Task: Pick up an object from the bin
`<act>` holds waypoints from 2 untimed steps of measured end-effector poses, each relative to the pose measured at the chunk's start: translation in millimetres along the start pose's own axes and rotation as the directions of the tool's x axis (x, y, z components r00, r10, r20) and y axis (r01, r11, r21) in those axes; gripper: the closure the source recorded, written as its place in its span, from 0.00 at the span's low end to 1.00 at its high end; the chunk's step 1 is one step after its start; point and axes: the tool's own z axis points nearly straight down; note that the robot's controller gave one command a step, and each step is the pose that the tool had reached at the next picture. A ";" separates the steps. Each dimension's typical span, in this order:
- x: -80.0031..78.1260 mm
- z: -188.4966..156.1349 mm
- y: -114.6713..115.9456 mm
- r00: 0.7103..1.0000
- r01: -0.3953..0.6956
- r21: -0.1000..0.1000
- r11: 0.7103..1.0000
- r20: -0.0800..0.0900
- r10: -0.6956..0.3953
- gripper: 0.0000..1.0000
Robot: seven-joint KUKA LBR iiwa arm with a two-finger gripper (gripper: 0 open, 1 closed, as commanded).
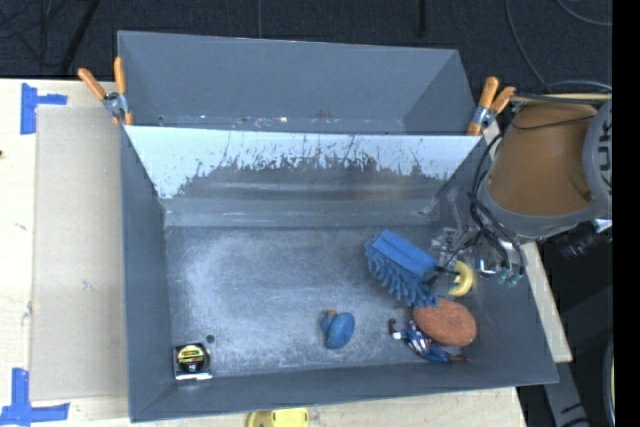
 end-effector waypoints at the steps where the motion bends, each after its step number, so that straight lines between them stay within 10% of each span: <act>1: 57.4 68.6 -4.2 0.998 0.045 -0.002 0.999 0.053 -0.045 1.00; 2: 57.4 68.6 -4.1 0.998 0.046 -0.001 0.999 0.053 -0.046 1.00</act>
Offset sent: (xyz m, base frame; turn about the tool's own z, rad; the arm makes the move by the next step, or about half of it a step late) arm 0.0000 0.0000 0.0000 0.0000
